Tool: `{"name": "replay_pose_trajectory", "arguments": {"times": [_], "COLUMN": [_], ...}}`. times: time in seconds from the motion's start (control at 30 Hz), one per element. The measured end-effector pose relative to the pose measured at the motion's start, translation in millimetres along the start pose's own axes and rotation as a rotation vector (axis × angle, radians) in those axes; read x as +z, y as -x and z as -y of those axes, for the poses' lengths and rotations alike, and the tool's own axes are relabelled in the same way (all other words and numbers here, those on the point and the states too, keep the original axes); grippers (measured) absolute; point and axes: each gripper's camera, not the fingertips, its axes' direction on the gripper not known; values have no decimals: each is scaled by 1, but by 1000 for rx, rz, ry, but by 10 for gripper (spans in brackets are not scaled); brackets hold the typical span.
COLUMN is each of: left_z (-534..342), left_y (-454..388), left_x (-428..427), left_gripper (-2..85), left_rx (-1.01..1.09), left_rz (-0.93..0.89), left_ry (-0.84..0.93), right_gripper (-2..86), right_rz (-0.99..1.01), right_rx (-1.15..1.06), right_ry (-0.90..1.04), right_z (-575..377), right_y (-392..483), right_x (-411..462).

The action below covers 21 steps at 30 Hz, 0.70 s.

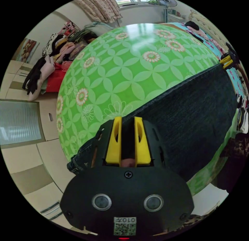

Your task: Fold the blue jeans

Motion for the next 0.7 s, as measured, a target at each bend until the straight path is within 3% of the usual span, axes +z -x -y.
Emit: {"name": "replay_pose_trajectory", "arguments": {"times": [0.27,0.7], "left_z": [16,25], "left_y": [22,44], "left_x": [22,8], "left_gripper": [68,1], "left_rx": [73,101], "left_rz": [-22,-35], "left_ry": [-22,-68], "right_gripper": [79,46], "right_rz": [6,-196], "right_rx": [94,176], "right_ry": [-35,-46], "right_z": [6,19], "right_y": [0,41], "right_x": [29,64]}}
